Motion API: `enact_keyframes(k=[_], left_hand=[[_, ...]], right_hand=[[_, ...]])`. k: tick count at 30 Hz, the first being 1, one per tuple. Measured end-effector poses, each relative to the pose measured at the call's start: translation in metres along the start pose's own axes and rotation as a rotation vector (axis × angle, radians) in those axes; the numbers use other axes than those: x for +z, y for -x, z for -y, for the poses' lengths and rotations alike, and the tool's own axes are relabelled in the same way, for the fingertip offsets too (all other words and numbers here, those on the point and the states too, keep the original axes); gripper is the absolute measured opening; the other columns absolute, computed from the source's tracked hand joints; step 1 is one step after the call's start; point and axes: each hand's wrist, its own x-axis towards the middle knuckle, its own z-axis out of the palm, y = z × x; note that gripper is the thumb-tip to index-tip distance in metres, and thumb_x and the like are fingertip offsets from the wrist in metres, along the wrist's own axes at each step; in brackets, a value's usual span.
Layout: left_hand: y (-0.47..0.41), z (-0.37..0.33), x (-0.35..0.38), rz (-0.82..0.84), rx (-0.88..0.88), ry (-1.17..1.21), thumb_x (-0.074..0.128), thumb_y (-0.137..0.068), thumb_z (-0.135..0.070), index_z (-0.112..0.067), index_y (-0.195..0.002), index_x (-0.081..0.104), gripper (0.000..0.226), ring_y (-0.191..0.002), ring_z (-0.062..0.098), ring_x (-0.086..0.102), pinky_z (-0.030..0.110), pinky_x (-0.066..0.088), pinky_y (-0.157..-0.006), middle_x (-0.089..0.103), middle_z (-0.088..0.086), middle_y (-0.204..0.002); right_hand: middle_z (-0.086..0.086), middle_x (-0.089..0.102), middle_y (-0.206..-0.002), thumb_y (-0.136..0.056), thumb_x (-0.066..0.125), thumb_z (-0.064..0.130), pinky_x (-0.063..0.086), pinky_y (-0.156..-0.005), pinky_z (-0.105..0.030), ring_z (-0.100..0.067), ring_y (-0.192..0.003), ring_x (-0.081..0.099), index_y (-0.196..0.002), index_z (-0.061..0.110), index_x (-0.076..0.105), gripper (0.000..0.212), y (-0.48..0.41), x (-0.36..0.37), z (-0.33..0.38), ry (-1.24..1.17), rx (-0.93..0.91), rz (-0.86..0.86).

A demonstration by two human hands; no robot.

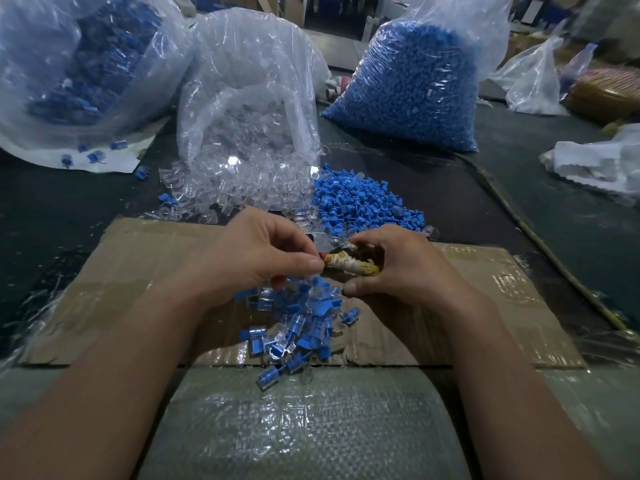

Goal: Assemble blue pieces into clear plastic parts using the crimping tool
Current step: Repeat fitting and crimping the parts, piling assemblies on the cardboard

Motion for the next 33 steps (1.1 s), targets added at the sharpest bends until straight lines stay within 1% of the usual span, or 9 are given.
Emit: enact_keyframes(k=[3,6,9,11,14,19,23,28,33], left_hand=[[0.000,0.002,-0.001,-0.083,-0.006,-0.001,0.069,-0.056,-0.031,-0.016,-0.061,0.071,0.016,-0.041,0.006,0.051,0.015,0.042,-0.039,0.063,0.002,-0.053],[-0.004,0.008,-0.004,-0.348,0.019,-0.048,0.067,-0.070,-0.023,-0.016,-0.070,0.066,0.007,-0.042,0.003,0.053,0.013,0.044,-0.042,0.063,-0.001,-0.058],[-0.009,0.016,-0.007,-0.624,0.078,-0.270,0.064,-0.083,-0.011,-0.017,-0.089,0.066,0.008,-0.062,-0.001,0.057,0.006,0.046,-0.053,0.063,-0.005,-0.077],[-0.012,0.020,-0.010,-0.693,0.091,-0.423,0.060,-0.087,-0.011,-0.016,-0.106,0.064,0.021,-0.084,0.002,0.054,0.013,0.046,-0.073,0.061,-0.001,-0.097],[-0.018,0.026,-0.015,-0.642,0.062,-0.633,0.056,-0.089,-0.013,-0.018,-0.120,0.059,0.031,-0.118,0.016,0.040,0.035,0.031,-0.103,0.048,0.006,-0.127],[-0.027,0.035,-0.018,-0.399,-0.062,-0.783,0.050,-0.093,-0.022,-0.026,-0.139,0.039,0.047,-0.140,0.021,0.011,0.040,0.007,-0.113,0.021,-0.001,-0.153],[-0.031,0.040,-0.021,-0.343,-0.084,-0.862,0.047,-0.095,-0.022,-0.016,-0.141,0.036,0.048,-0.142,0.022,0.011,0.039,0.007,-0.115,0.016,-0.001,-0.155],[-0.029,0.038,-0.021,-0.421,-0.012,-0.833,0.045,-0.096,-0.011,-0.009,-0.135,0.045,0.040,-0.137,0.019,0.026,0.031,0.015,-0.112,0.031,0.001,-0.150],[-0.026,0.033,-0.018,-0.539,0.018,-0.754,0.053,-0.091,-0.007,-0.013,-0.118,0.060,0.029,-0.117,0.019,0.042,0.029,0.027,-0.099,0.050,0.006,-0.123]], right_hand=[[0.015,0.044,-0.102,-0.056,0.078,0.054,0.033,-0.078,-0.027,-0.005,-0.097,0.041,-0.129,0.031,0.049,0.081,0.000,0.000,-0.001,0.003,-0.001,0.023],[0.016,0.041,-0.103,-0.057,0.077,0.053,0.031,-0.079,-0.026,-0.005,-0.099,0.039,-0.131,0.031,0.047,0.083,0.001,-0.001,-0.001,-0.009,0.004,0.039],[0.015,0.041,-0.105,-0.059,0.075,0.055,0.032,-0.080,-0.027,-0.006,-0.101,0.039,-0.131,0.031,0.047,0.081,0.001,-0.002,-0.001,-0.025,0.003,0.056],[0.015,0.042,-0.106,-0.062,0.072,0.057,0.032,-0.080,-0.027,-0.006,-0.101,0.040,-0.130,0.032,0.048,0.076,0.001,-0.003,-0.001,-0.042,0.007,0.049],[0.016,0.046,-0.102,-0.068,0.065,0.060,0.034,-0.072,-0.024,-0.005,-0.096,0.044,-0.124,0.032,0.053,0.064,0.002,-0.002,-0.002,-0.094,0.020,0.016],[0.021,0.049,-0.091,-0.074,0.062,0.056,0.032,-0.065,-0.019,0.003,-0.082,0.045,-0.115,0.029,0.060,0.049,0.001,-0.003,-0.003,-0.123,0.008,-0.068],[0.009,0.060,-0.107,-0.081,0.061,0.048,0.040,-0.078,-0.026,-0.006,-0.094,0.051,-0.115,0.025,0.063,0.041,0.000,-0.004,-0.004,-0.106,0.023,-0.144],[0.014,0.059,-0.095,-0.083,0.061,0.043,0.041,-0.076,-0.025,-0.004,-0.087,0.051,-0.109,0.024,0.066,0.033,0.000,-0.005,-0.003,-0.107,0.034,-0.194],[0.017,0.054,-0.084,-0.088,0.059,0.032,0.039,-0.069,-0.019,0.002,-0.076,0.049,-0.107,0.022,0.067,0.022,0.000,-0.005,-0.005,-0.106,0.037,-0.236]])
